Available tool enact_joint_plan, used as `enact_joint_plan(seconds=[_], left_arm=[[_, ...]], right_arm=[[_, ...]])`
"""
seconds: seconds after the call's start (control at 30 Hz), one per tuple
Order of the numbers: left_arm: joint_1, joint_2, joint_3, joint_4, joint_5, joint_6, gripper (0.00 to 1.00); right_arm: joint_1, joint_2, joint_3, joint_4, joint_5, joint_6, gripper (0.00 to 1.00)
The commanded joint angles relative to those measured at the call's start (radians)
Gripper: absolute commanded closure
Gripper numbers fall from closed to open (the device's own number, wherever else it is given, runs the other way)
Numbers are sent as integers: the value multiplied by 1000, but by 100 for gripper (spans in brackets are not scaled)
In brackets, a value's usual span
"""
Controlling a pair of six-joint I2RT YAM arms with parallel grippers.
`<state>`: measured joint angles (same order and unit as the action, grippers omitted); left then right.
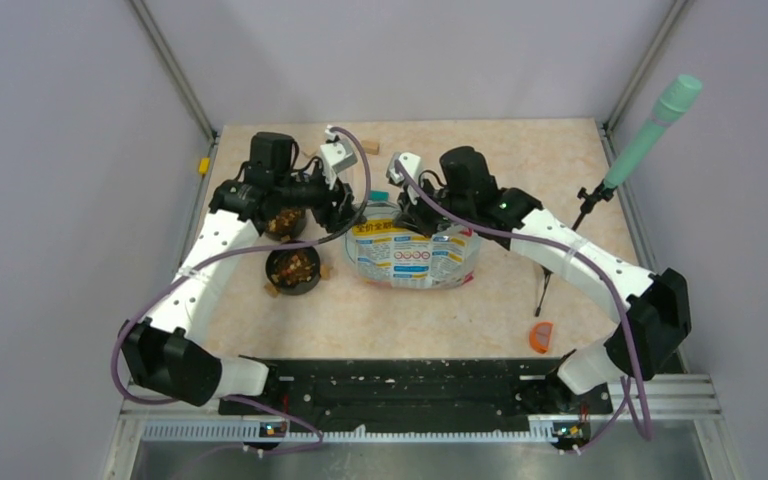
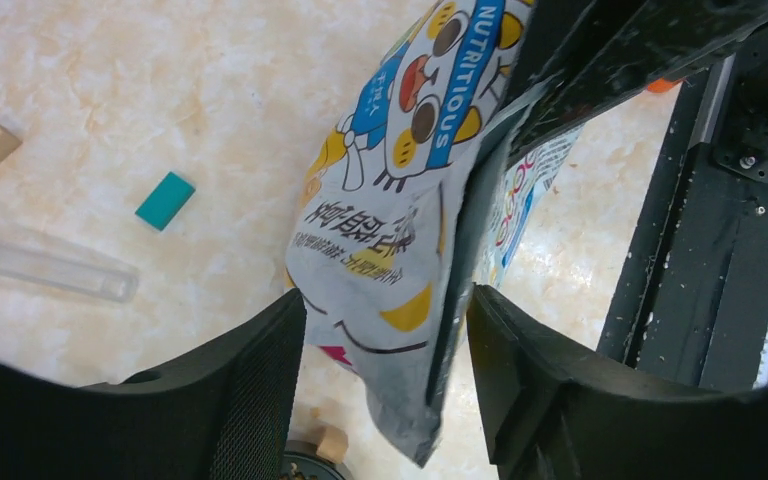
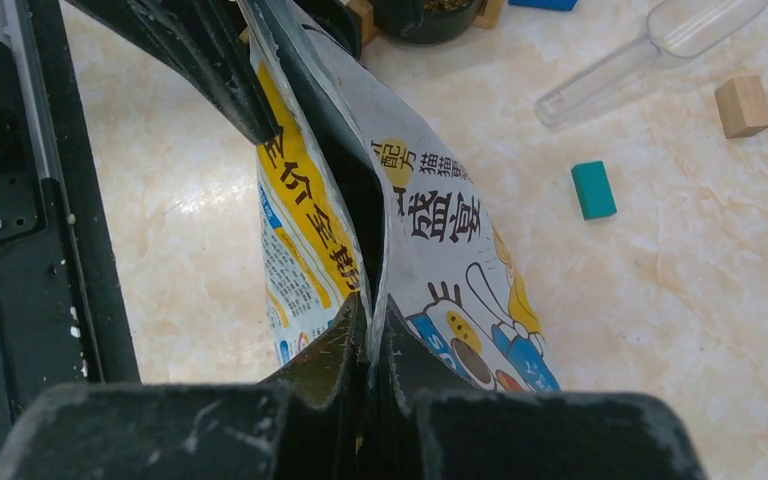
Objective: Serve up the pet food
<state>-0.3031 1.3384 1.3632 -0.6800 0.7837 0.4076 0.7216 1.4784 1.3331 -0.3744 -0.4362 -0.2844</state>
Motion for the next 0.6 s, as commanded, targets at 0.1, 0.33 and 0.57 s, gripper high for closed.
enact_joint_plan(seconds=[0.1,0.33,0.57], left_arm=[[12,2,-11,-34,5,4,34],[11,35,-9,52,93,-53,100],[12,-88,-125,216,8,-60,100]], right_arm=[[-7,-101,32,74,-21,16,100],[-7,-121,35,28,33,20,100],[-10,-121,44,-185,188,-46,26]])
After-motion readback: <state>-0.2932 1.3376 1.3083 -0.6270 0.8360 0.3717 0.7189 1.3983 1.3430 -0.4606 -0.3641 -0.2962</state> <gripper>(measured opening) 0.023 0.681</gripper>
